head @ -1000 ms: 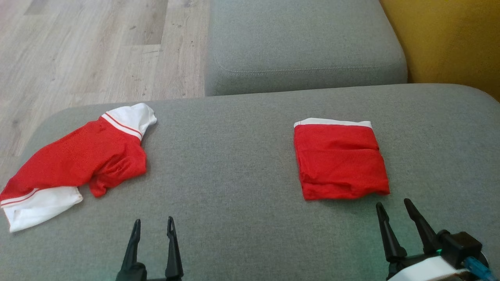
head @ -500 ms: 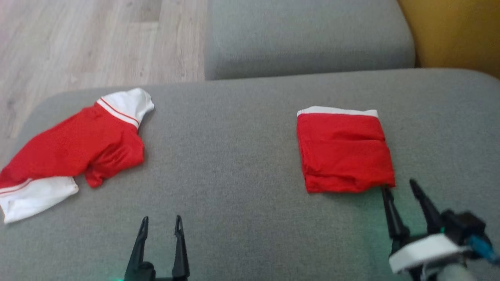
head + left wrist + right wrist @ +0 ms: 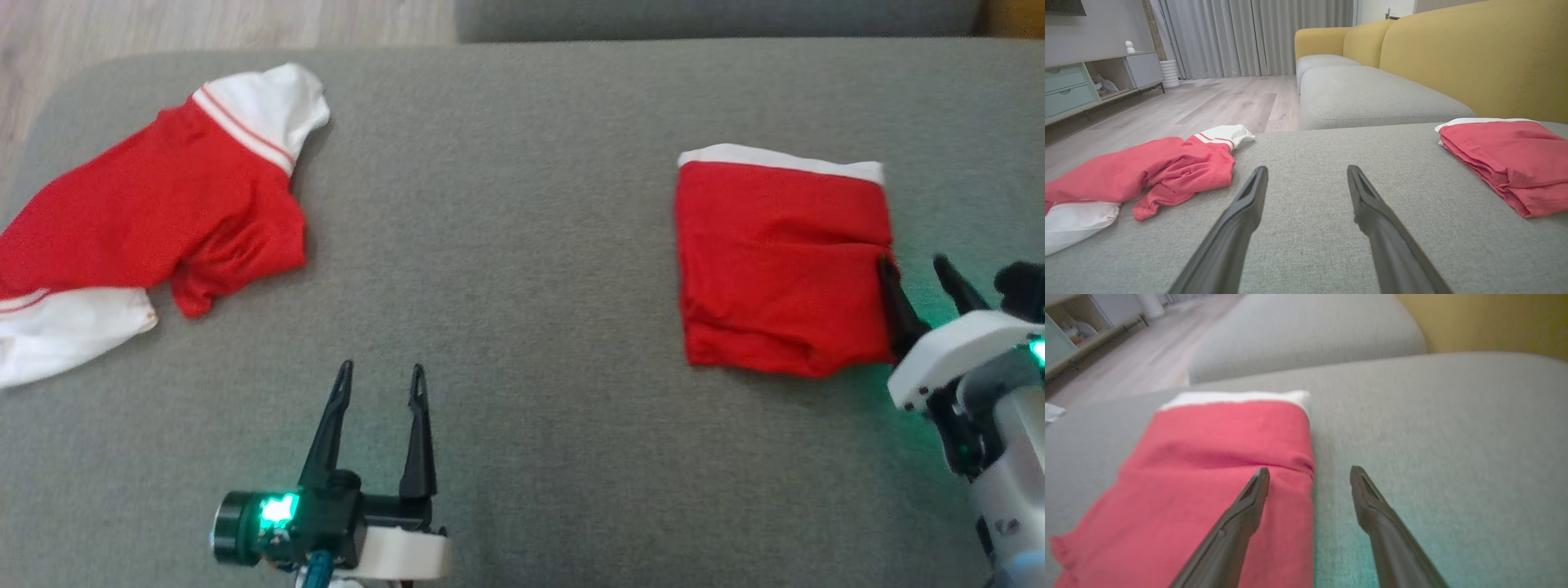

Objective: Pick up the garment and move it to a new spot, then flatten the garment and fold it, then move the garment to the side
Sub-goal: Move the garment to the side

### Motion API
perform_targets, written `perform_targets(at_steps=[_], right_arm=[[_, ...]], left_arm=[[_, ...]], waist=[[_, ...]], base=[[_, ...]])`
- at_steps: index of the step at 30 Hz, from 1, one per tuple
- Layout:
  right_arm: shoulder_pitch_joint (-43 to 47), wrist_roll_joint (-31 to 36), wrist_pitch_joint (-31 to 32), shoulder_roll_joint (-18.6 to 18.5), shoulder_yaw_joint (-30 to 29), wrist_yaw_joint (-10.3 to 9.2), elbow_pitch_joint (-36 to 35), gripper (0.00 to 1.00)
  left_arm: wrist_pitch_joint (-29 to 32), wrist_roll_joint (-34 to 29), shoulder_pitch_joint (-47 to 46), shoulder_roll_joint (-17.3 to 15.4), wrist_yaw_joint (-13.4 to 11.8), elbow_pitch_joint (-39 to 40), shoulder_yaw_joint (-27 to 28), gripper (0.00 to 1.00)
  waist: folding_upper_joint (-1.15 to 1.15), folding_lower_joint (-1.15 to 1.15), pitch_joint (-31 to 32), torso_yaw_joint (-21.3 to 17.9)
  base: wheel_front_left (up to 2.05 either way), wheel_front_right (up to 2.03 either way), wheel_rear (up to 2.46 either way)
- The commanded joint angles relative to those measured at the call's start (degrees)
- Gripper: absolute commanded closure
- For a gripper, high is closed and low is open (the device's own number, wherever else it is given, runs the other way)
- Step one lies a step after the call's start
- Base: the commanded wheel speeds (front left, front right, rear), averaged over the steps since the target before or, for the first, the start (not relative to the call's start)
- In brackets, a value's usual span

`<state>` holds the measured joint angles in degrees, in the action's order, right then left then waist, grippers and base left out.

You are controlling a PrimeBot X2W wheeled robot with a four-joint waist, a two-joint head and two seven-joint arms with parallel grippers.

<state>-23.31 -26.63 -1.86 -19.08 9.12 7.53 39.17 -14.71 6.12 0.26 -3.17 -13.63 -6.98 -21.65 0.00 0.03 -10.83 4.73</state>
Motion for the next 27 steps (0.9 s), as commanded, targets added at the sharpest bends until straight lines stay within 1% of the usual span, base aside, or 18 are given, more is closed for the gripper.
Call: perform_targets(at_steps=[1, 2, 3, 4, 5, 6, 9, 12, 18, 24, 27], right_arm=[[-0.42, -0.97, 0.97, -1.07, 1.5, -0.04, 0.15, 0.0], [-0.72, -1.93, 2.1, -1.15, 1.95, -0.04, 1.61, 0.0], [-0.96, -2.95, 2.84, -1.11, 2.53, -0.04, 2.65, 0.11], [-1.14, -4.15, 3.22, -0.97, 3.05, -0.04, 3.35, 0.54], [-1.28, -5.39, 3.2, -0.87, 3.58, -0.04, 3.65, 0.93], [-1.4, -6.6, 2.88, -0.88, 3.94, -0.04, 3.76, 1.0], [-1.92, -8.73, 1.96, -2.33, 5.39, -0.04, 3.5, 1.0], [-2.73, -9.2, 1.46, -5.62, 6.5, -0.04, 3.12, 1.0], [-4.86, -8.44, 2.43, -15.59, 6.43, -0.04, 3.35, 1.0], [-7.37, -5.82, 3.78, -25.19, 3.12, -0.04, 3.25, 1.0], [-8.68, -2.97, 3.67, -28.7, 0.92, -0.04, 4.54, 1.0]], left_arm=[[-0.29, 0.68, -2.07, 0.29, -0.42, 1.58, 1.14, 0.0], [-0.29, 0.89, -2.34, 0.29, -0.5, 1.48, 0.9, 0.0], [-0.29, 1.12, -2.57, 0.29, -0.59, 1.38, 0.72, 0.0], [-0.29, 1.33, -2.75, 0.29, -0.7, 1.29, 0.6, 0.0], [-0.29, 1.5, -2.91, 0.29, -0.82, 1.22, 0.51, 0.0], [-0.29, 1.66, -3.02, 0.29, -0.96, 1.2, 0.47, 0.0], [-0.29, 2.06, -3.28, 0.29, -1.31, 1.34, 0.61, 0.0], [-0.29, 2.04, -3.65, 0.29, -1.04, 1.52, 0.67, 0.0], [-0.29, 1.32, -6.03, 0.29, -0.34, 2.08, 0.82, 0.0], [-0.29, -0.06, -9.92, 0.29, 0.9, 2.11, 0.61, 0.0], [-0.29, -0.4, -11.86, 0.29, 1.34, 1.93, 0.28, 0.0]], waist=[[0.0, -0.03, -1.35, 1.4], [0.0, -0.03, -1.57, 1.59], [0.0, -0.03, -1.72, 1.72], [0.0, -0.03, -1.82, 1.79], [0.0, -0.03, -1.92, 1.79], [0.0, -0.03, -2.01, 1.69], [0.0, -0.03, -2.49, 0.69], [0.0, -0.03, -3.51, -0.89], [0.0, -0.03, -7.81, -4.31], [0.0, -0.03, -13.27, -6.23], [0.0, -0.03, -15.49, -6.41]], base=[[0.0, 0.0, 0.0], [0.0, 0.0, 0.0], [0.0, 0.0, 0.0], [0.0, 0.0, 0.0], [0.0, 0.0, 0.0], [0.0, 0.0, 0.0], [0.0, 0.0, 0.0], [0.0, 0.0, 0.0], [0.0, 0.0, 0.0], [0.0, 0.0, 0.0], [0.0, 0.0, 0.0]])
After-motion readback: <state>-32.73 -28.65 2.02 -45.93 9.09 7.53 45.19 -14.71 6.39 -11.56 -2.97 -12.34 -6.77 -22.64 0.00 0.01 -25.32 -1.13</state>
